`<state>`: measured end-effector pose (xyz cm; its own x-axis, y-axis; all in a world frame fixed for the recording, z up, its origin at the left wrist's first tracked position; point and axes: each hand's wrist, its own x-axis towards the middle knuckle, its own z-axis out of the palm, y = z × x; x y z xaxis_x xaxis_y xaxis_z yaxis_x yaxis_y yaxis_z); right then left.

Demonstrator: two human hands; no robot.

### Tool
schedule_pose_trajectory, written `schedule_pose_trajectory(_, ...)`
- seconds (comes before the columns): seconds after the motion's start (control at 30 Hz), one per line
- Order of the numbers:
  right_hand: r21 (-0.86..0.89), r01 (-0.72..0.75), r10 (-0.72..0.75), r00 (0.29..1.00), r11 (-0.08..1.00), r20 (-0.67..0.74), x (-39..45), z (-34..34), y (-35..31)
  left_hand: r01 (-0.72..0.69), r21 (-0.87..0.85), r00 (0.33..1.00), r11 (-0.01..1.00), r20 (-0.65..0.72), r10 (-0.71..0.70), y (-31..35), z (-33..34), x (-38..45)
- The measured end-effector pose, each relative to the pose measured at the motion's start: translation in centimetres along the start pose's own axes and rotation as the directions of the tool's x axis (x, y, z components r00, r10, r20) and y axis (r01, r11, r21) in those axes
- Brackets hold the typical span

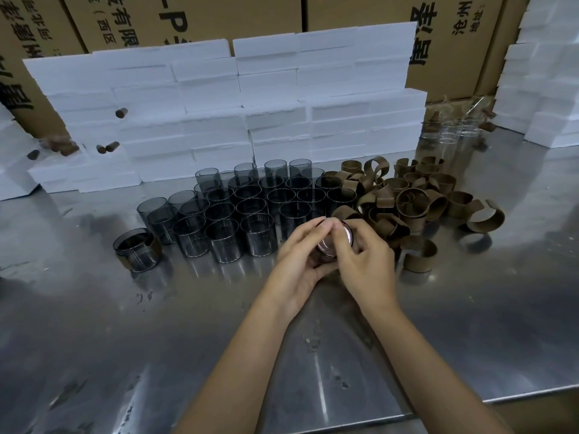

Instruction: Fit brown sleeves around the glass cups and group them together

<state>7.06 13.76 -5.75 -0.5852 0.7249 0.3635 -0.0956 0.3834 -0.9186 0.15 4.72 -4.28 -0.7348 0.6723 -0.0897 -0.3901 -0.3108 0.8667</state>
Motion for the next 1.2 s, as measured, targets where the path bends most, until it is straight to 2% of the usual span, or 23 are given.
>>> schedule_pose_trajectory(0.1, 0.152, -0.140, 0.149, 0.988, 0.978, -0.049, 0.6, 0.0, 0.8, -0.014, -0.064, 0.998, 0.998, -0.066, 0.009, 0.0, -0.2, 0.1)
schedule_pose_trajectory(0.23, 0.136, -0.324, 0.333, 0.941, 0.936, -0.050, 2.5, 0.0, 2.3, -0.016, -0.155, 0.994, 0.988, -0.108, -0.001, 0.4, -1.0, 0.6)
schedule_pose_trajectory(0.43, -0.008, -0.372, 0.371, 0.928, 0.928, -0.045, 4.3, 0.7, 1.6, 0.026, -0.181, 0.995, 0.983, -0.095, -0.043, 0.6, -1.1, 0.8)
schedule_pose_trajectory(0.63, 0.074, -0.393, 0.399, 0.907, 0.917, -0.132, 5.3, 1.9, 1.0, 0.039, -0.239, 0.994, 0.970, -0.092, -0.063, 0.7, -1.7, 1.0)
schedule_pose_trajectory(0.73, 0.148, -0.378, 0.391, 0.918, 0.914, -0.071, 4.9, 1.8, 0.9, 0.044, -0.242, 0.994, 0.969, -0.083, -0.066, 0.8, -1.8, 1.0)
schedule_pose_trajectory(0.83, 0.317, -0.333, 0.350, 0.937, 0.888, 0.005, 3.8, 0.5, 0.7, 0.041, -0.243, 0.996, 0.969, -0.072, -0.060, 0.8, -1.8, 1.1)
schedule_pose_trajectory(0.9, 0.448, -0.344, 0.345, 0.935, 0.825, 0.083, 3.5, -0.7, 0.4, 0.034, -0.237, 0.996, 0.971, -0.072, -0.052, 0.8, -1.7, 1.1)
schedule_pose_trajectory(1.03, 0.591, -0.414, 0.311, 0.910, 0.692, 0.272, 2.9, -1.8, -0.5, 0.026, -0.206, 0.995, 0.978, -0.088, -0.045, 0.8, -1.6, 0.8)
schedule_pose_trajectory(1.07, 0.585, -0.385, 0.277, 0.922, 0.714, 0.269, 2.7, -1.8, -0.6, 0.022, -0.204, 0.995, 0.979, -0.091, -0.042, 0.8, -1.5, 0.7)
schedule_pose_trajectory(1.1, 0.530, -0.312, 0.215, 0.947, 0.789, 0.237, 2.3, -1.8, -0.8, 0.018, -0.201, 0.995, 0.979, -0.095, -0.038, 0.9, -1.4, 0.6)
schedule_pose_trajectory(1.17, 0.260, -0.022, -0.014, 0.990, 0.965, 0.137, 1.4, -1.6, -0.9, 0.008, -0.170, 0.993, 0.985, -0.111, -0.027, 1.0, -1.2, 0.5)
schedule_pose_trajectory(1.2, 0.096, 0.142, -0.152, 0.983, 0.985, 0.100, 1.0, -1.5, -0.8, 0.000, -0.145, 0.993, 0.989, -0.119, -0.018, 1.0, -1.1, 0.4)
